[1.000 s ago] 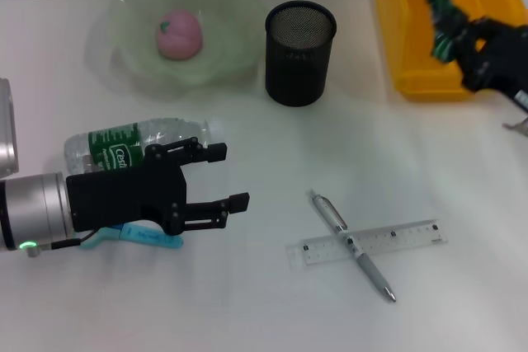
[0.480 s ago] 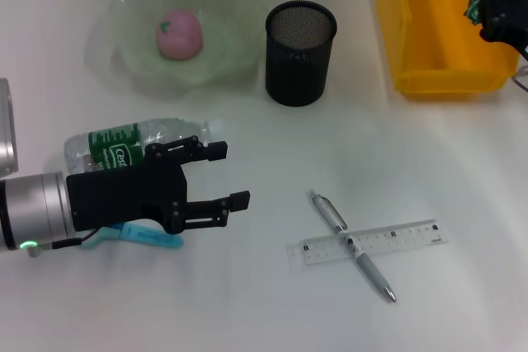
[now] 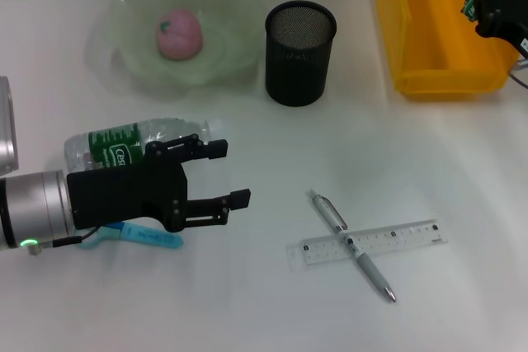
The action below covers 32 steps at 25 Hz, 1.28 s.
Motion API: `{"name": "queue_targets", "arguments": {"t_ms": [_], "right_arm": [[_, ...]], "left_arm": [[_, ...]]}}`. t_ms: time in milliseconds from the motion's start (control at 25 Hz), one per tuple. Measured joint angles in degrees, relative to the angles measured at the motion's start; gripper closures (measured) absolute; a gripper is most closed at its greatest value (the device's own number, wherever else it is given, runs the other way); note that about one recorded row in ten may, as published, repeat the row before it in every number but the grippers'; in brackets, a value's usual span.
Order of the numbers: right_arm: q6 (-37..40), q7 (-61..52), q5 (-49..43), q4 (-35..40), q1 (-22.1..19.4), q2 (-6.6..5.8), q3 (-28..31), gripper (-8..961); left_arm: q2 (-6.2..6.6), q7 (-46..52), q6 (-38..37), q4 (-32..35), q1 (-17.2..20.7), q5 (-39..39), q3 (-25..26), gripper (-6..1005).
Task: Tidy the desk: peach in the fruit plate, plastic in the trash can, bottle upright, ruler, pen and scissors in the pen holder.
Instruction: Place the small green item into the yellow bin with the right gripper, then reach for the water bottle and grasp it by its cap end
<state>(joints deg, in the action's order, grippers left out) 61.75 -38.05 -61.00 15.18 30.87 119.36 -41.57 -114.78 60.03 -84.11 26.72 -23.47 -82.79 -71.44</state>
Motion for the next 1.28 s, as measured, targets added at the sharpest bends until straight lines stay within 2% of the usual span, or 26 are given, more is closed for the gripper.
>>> {"name": "queue_targets", "arguments": {"t_ms": [120, 440, 840, 1280], "right_arm": [[0.0, 0.5, 0.0, 0.1, 0.0, 0.00, 0.0, 901], [0.7, 0.6, 0.5, 0.2, 0.1, 0.01, 0.3, 801], [0.6, 0.6, 0.5, 0.0, 0.5, 0.08, 0.3, 382], [0.3, 0.6, 0.5, -0.2, 0.6, 0.08, 0.4, 177]], "left_arm": [[0.00, 0.0, 0.0, 0.0, 0.0, 0.0, 0.4, 185], [0.00, 0.0, -0.3, 0.0, 0.0, -0.3, 0.8, 185], [0.00, 0.0, -0.4, 0.0, 0.1, -0.4, 0.8, 185], [0.10, 0.0, -0.5, 0.0, 0.0, -0.4, 0.8, 185]]}}
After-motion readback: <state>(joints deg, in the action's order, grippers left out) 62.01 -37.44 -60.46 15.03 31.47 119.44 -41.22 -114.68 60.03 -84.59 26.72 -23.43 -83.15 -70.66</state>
